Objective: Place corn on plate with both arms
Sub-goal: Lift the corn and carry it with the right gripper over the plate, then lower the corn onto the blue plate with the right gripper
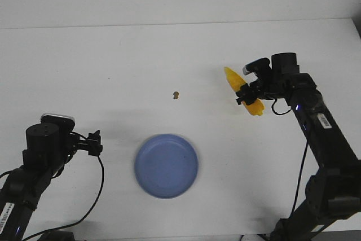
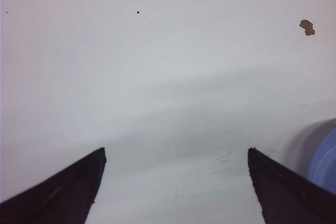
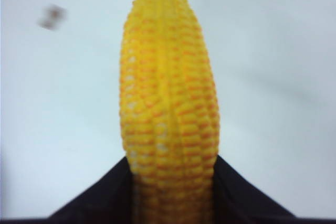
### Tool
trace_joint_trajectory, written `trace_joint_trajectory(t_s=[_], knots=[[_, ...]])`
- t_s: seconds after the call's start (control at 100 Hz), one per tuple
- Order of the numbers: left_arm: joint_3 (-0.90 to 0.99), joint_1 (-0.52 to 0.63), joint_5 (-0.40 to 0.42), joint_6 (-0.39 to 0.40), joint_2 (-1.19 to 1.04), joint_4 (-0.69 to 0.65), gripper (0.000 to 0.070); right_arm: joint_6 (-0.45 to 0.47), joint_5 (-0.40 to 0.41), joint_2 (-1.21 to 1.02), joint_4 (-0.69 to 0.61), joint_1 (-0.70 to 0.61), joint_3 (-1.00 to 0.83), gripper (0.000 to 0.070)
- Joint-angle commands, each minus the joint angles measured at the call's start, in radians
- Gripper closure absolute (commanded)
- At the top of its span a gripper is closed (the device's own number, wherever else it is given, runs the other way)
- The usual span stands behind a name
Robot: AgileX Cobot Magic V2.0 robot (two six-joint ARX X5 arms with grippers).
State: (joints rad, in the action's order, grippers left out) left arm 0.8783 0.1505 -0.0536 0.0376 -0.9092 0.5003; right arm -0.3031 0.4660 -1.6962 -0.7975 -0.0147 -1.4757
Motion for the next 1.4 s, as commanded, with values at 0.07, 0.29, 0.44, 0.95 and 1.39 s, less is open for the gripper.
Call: trace_joint_trajectory(t_s=[0.07,0.29,0.44,0.95,1.39], knots=[[0.02,-0.001,0.002,-0.005,-0.006,-0.01,0.0149,0.062,0.005,0.074,-0.035,-0.09,-0.02,0.061],[0.02,-0.001,0.002,-0.005,-0.006,-0.024,0.015,0.114,-0.063,0.133,-0.168,-0.274,-0.02,0.061],[0.02,-0.001,0.002,-0.005,-0.006,-0.024,0.015,0.164,-0.216,0.133,-0.195,-0.415,0.002,0.061],[0.02,-0.001,0.002,-0.005,-0.006,-0.023,0.0149,0.363,-0.257,0.115,0.029,-0.73,0.109,0.061],[0.02,-0.001,0.002,-0.005,-0.006,-0.023,0.015,0.421,-0.257,0.115,0.146,-0.752,0.292,0.0609]])
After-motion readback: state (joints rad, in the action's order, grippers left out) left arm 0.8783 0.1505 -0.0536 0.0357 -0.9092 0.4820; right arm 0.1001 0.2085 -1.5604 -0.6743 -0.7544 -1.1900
